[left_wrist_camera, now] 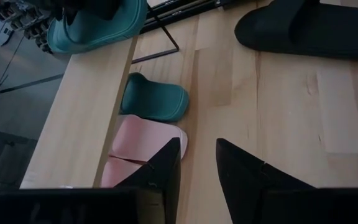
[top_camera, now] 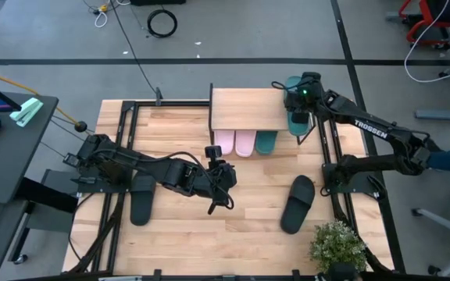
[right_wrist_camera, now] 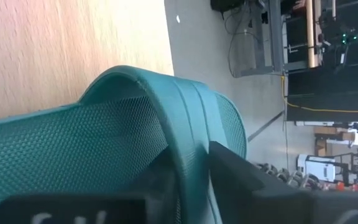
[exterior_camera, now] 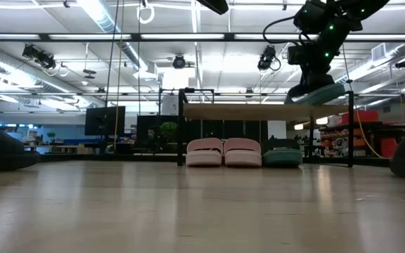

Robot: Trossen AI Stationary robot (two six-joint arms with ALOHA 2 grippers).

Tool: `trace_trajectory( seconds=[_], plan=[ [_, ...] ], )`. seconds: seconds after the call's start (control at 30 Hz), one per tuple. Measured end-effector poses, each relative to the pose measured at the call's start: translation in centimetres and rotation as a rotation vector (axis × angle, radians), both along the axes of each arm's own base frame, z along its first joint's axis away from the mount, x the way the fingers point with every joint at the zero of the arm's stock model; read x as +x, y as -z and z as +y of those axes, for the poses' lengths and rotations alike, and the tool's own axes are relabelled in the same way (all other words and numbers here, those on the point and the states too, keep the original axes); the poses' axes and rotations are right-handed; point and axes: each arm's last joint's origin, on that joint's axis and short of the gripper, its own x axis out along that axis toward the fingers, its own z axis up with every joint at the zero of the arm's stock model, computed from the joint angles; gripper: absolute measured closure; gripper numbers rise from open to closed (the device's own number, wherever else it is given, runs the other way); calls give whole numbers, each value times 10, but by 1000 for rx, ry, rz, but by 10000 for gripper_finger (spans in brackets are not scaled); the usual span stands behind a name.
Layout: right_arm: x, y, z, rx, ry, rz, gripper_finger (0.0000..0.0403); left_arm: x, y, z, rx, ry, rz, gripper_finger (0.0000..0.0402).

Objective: Pick and place slides into the shelf
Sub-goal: Put the dark green slide on the shelf

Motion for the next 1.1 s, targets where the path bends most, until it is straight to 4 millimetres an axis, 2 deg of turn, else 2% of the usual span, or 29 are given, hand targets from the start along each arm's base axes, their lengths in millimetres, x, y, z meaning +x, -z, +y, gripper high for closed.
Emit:
trace_trajectory(
  seconds=[0.33,0.5,0.63,0.73,0.87,1.07,1.1],
  plan=[
    [1,1,1,3,12,-9,223,0,0,0,0,0,0,294],
    [3,-3,7,-54,5,42,205,0,0,0,0,0,-1,294],
    [5,-6,10,-62,-22,19,206,0,0,0,0,0,0,294],
    [6,-6,10,-55,-35,15,221,0,0,0,0,0,0,294],
    [6,-5,10,-51,-33,14,259,0,0,0,0,0,0,294],
    [5,-6,10,-54,-18,5,380,0,0,0,0,1,0,294],
    [6,-6,10,-53,-18,0,387,0,0,0,0,1,0,294]
  ],
)
